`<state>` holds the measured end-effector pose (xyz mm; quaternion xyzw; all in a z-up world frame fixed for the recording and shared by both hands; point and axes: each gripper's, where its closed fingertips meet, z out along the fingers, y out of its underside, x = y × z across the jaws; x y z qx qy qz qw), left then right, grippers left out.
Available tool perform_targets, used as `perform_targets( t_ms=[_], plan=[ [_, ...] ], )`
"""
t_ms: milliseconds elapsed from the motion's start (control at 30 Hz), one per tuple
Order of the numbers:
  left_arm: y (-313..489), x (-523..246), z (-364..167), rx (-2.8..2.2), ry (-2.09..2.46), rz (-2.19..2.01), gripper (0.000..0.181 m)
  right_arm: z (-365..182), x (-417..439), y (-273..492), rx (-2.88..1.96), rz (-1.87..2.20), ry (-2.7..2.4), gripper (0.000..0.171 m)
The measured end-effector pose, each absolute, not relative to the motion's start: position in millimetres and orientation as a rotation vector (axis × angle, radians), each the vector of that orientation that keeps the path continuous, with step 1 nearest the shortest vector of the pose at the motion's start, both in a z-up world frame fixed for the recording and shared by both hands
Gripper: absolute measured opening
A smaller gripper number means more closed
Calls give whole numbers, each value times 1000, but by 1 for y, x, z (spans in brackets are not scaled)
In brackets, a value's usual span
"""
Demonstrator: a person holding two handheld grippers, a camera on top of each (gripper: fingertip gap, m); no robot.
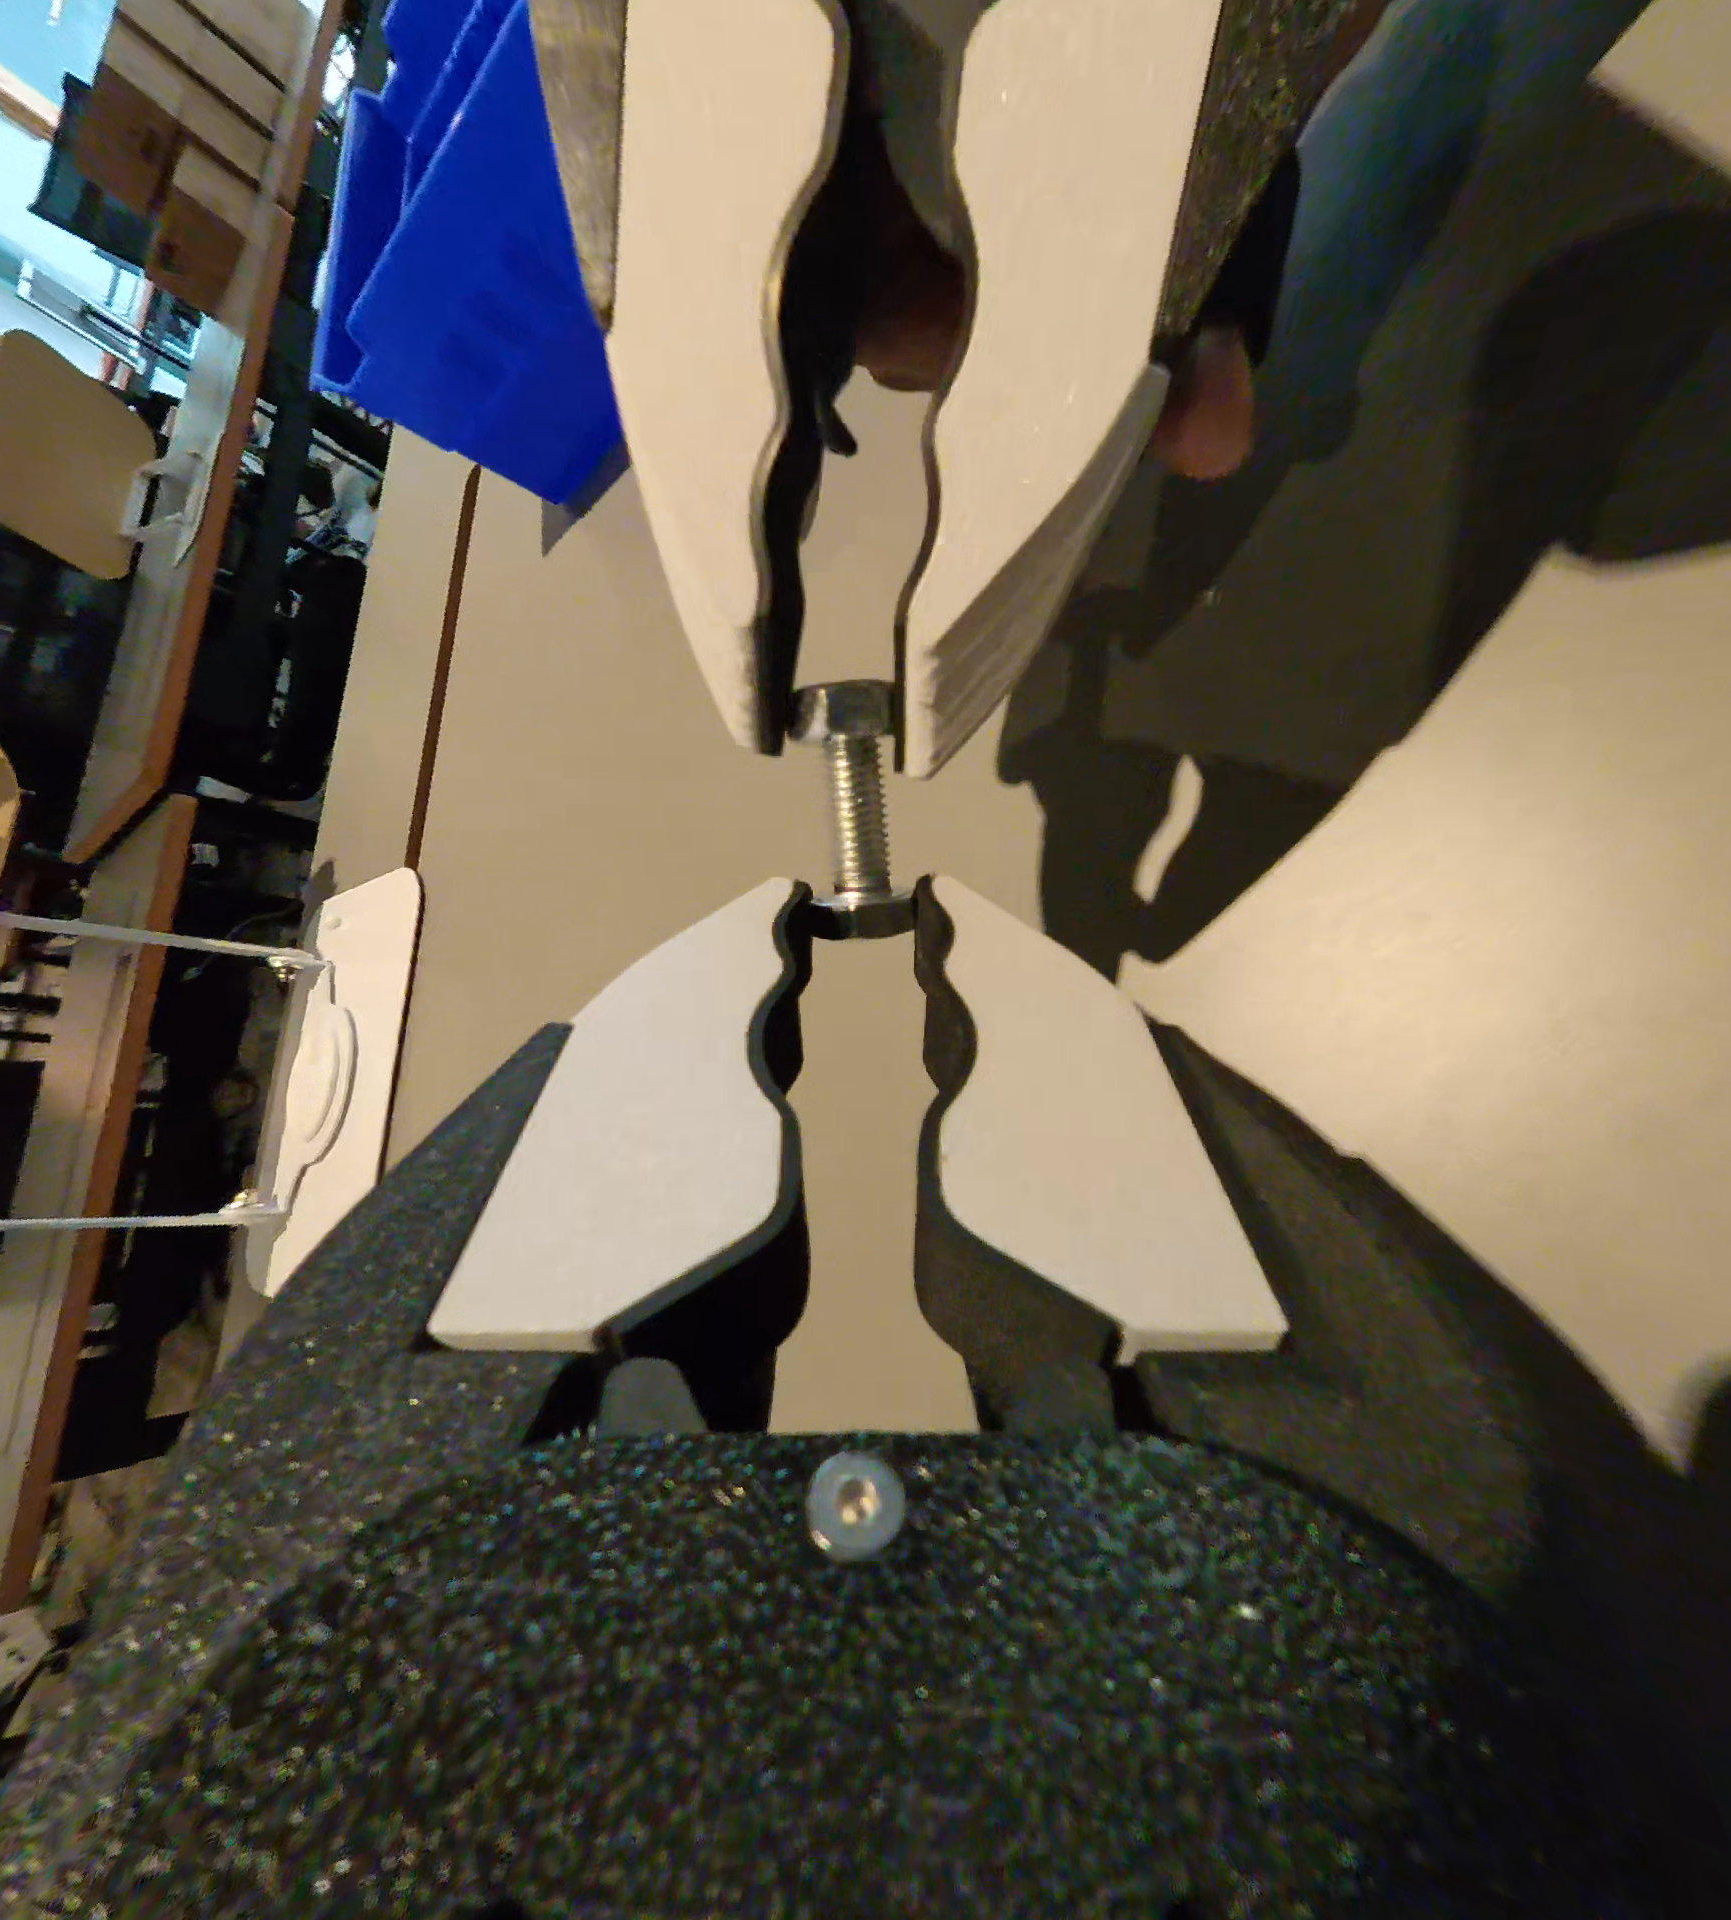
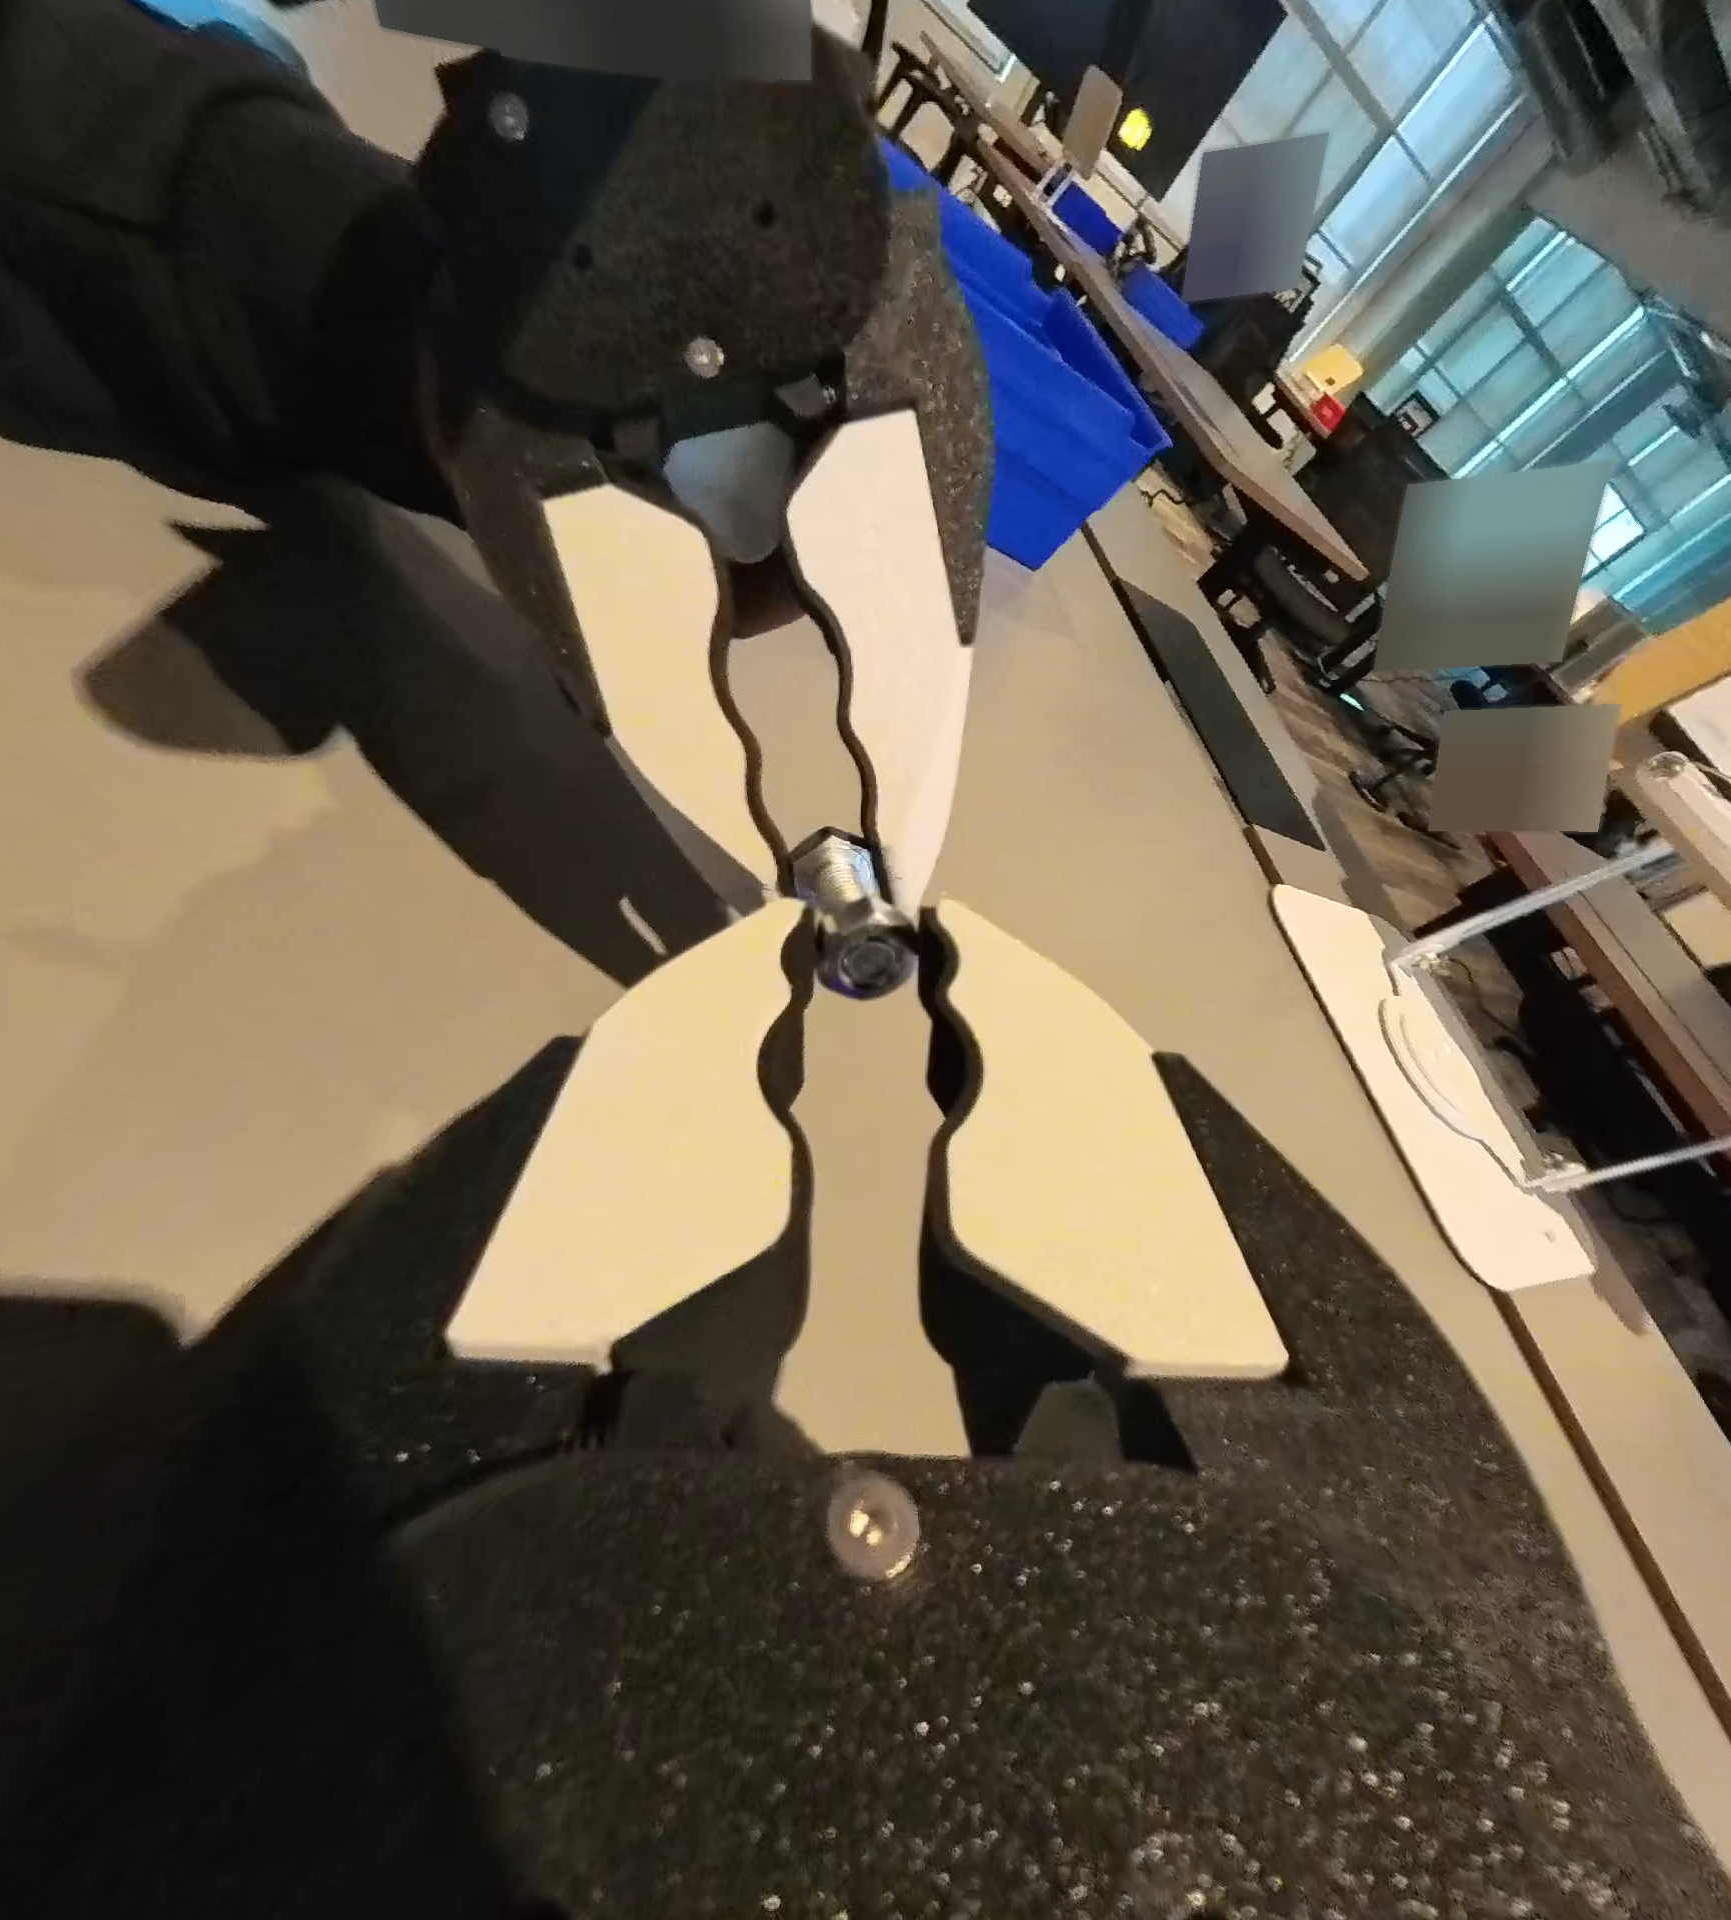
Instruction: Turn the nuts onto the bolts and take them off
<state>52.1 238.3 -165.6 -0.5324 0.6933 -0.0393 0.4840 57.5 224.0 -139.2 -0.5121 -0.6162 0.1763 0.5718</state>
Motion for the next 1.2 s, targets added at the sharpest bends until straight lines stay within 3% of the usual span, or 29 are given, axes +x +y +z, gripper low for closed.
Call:
perform_targets(
  t_ms=[133,333,400,500,933,1067,1200],
  plan=[
    [245,50,-159,-1258,1648,18,19,-137,57,230,-1301,485,-1366,19],
    [254,48,-150,-1203,1602,222,19,-126,55,238,-1507,950,-1076,20],
    [253,50,-150,-1233,1587,159,19,-119,58,240,-1480,1009,-1028,37],
    [249,51,-149,-1270,1567,15,19,-114,64,241,-1416,929,-1079,48],
    [236,55,-160,-1259,1674,-81,19,-140,61,222,-1178,383,-1482,21],
    [242,52,-159,-1236,1672,41,19,-143,60,227,-1259,401,-1449,19],
    [255,45,-154,-1207,1637,269,19,-143,55,237,-1509,667,-1236,19]
  ],
)
